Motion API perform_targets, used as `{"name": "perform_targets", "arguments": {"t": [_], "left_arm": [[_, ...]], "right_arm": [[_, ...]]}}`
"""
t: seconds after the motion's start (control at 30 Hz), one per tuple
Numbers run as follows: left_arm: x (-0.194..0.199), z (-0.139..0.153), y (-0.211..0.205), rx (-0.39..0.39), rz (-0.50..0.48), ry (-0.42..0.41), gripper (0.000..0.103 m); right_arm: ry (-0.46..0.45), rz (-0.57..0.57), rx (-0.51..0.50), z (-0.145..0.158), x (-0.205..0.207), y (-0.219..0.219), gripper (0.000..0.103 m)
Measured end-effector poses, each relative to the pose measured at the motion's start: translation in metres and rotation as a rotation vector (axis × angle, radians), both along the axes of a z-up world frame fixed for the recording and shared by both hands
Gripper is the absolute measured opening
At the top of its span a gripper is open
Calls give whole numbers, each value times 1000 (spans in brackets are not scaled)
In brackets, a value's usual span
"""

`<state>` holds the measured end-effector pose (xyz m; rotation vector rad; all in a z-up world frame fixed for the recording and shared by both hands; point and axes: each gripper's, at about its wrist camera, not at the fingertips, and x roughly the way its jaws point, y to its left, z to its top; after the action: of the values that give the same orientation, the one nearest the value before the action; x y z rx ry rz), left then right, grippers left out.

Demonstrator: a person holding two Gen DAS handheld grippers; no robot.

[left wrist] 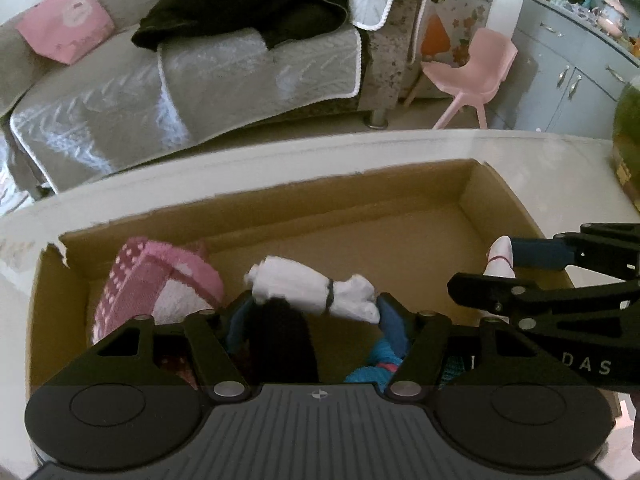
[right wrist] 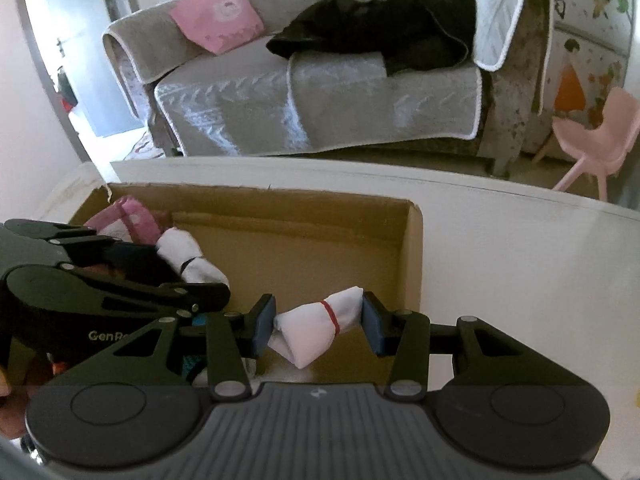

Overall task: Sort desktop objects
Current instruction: 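Open both tools to drop the wrapped bundle and red-banded sock into the box, then move both open tools back toward the orange bag and white socks beside the box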

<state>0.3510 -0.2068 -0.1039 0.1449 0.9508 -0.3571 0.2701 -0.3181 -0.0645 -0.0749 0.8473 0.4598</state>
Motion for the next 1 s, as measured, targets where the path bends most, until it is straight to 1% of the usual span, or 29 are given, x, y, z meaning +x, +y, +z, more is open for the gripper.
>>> {"name": "perform_targets", "arguments": {"t": [0.03, 0.17, 0.27, 0.4, 0.53, 0.63, 0.7, 0.73, 0.77, 0.83, 0.87, 0.9, 1.0], "left_arm": [[-5, -1, 2, -15, 10, 6, 69], [-29, 0, 7, -26, 26, 19, 68], [-52, 2, 11, -34, 33, 27, 68], [-82, 3, 14, -29, 12, 18, 68], [-96, 5, 12, 1, -8, -11, 69], [-100, 14, 14, -28, 5, -23, 68], [-105, 26, 16, -54, 8, -52, 72], [-108, 30, 15, -52, 17, -64, 75], [-110, 35, 17, -51, 28, -76, 80], [-113, 44, 24, -61, 55, -104, 87], [-114, 47, 27, -63, 66, -111, 88], [-115, 50, 31, -71, 75, -113, 88], [-122, 61, 45, -97, 108, -115, 90]], "right_arm": [[2, 7, -4, 0, -5, 1, 42], [1, 41, -27, 0, -29, 2, 42], [11, 44, -14, 0, -45, -3, 43], [16, 48, -20, 0, -69, -8, 43], [-20, 48, -18, 8, -85, -12, 43], [-32, 49, 17, 20, -83, -15, 46], [-47, 52, 19, 26, -81, -13, 47], [-51, 50, 25, 27, -79, -13, 47], [-60, 46, 32, 30, -76, -13, 47], [-68, 35, 56, 33, -78, -16, 50], [-72, 31, 70, 35, -80, -18, 53], [-75, 32, 76, 36, -80, -19, 54], [-91, 31, 89, 39, -88, -24, 54]]}}
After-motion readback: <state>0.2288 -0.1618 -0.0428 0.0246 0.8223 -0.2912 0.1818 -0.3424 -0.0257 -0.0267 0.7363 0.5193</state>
